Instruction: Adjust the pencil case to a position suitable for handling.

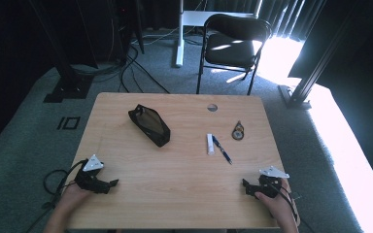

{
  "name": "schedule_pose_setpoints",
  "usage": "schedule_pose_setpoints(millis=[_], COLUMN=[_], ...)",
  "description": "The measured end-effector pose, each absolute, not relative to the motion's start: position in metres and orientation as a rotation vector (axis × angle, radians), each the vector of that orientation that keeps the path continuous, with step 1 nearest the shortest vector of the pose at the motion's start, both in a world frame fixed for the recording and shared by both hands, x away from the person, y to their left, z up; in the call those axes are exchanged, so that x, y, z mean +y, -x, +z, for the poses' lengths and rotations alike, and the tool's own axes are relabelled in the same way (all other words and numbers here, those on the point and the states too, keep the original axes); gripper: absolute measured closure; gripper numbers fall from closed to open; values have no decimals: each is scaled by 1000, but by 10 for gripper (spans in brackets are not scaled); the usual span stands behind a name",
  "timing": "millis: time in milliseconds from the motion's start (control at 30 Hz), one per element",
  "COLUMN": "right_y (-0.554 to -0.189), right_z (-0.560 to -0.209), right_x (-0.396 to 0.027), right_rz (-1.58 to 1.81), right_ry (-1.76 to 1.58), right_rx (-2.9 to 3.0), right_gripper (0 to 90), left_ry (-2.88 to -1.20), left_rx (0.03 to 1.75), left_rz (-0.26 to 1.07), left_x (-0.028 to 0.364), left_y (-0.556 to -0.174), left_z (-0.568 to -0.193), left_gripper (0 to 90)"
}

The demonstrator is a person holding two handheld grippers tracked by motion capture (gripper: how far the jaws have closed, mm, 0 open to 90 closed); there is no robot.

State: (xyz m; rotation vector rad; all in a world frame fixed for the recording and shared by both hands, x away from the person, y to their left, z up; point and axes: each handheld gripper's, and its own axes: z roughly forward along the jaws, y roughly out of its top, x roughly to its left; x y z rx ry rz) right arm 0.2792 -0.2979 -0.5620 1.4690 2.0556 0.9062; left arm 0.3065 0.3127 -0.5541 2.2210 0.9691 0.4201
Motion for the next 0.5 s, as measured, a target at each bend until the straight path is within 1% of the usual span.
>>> schedule_pose_setpoints(millis=[133, 267, 500], right_y=[-278, -279, -286], right_z=[-562, -559, -544], right_x=[-296, -294, -284], right_rz=[904, 924, 992], right_ry=[-1471, -1491, -1466], right_rx=[2053, 2050, 2026], right_gripper=[108, 128, 126], left_ry=[-2222, -2222, -2222], left_rx=[964, 964, 964], left_rz=[418, 418, 418], left_x=[313, 313, 313], left_y=[-307, -307, -307], left_z=[-554, -554, -554], left_gripper=[15, 15, 15])
